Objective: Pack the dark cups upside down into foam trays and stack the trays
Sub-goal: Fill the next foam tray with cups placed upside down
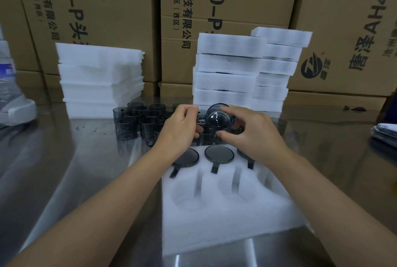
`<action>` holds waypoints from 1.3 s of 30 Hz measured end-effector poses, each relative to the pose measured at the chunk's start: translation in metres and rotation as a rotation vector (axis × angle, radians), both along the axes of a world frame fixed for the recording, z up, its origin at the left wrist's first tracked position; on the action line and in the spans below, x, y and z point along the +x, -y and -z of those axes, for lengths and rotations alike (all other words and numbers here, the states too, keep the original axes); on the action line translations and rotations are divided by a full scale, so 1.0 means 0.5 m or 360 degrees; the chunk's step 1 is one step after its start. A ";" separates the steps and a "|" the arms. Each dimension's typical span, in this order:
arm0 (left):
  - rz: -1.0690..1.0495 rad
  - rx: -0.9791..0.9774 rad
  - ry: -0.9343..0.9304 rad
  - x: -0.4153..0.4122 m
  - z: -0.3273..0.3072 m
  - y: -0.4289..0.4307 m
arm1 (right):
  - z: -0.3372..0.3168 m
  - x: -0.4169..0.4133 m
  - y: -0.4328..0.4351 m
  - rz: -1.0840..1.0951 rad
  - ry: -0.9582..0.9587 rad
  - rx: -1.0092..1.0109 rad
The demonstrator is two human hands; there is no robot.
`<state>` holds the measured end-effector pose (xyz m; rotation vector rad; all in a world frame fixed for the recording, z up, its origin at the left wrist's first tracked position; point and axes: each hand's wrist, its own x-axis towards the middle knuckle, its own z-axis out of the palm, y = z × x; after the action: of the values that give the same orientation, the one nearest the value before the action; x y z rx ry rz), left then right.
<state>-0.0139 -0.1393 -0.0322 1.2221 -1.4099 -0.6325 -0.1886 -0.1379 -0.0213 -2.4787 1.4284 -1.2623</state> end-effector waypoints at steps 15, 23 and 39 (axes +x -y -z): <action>-0.0116 0.0040 0.0213 -0.001 -0.006 -0.004 | 0.002 0.019 -0.019 -0.0199 -0.0160 -0.0011; -0.0079 0.0030 0.0160 0.001 -0.002 0.002 | 0.002 0.019 -0.019 -0.0216 -0.0120 0.0016; -0.0052 0.0032 0.0124 0.003 0.003 0.005 | 0.004 0.018 -0.014 -0.0164 -0.0158 0.0100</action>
<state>-0.0124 -0.1418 -0.0337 1.2953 -1.4480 -0.5831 -0.1798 -0.1311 -0.0232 -2.5691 1.3185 -1.0740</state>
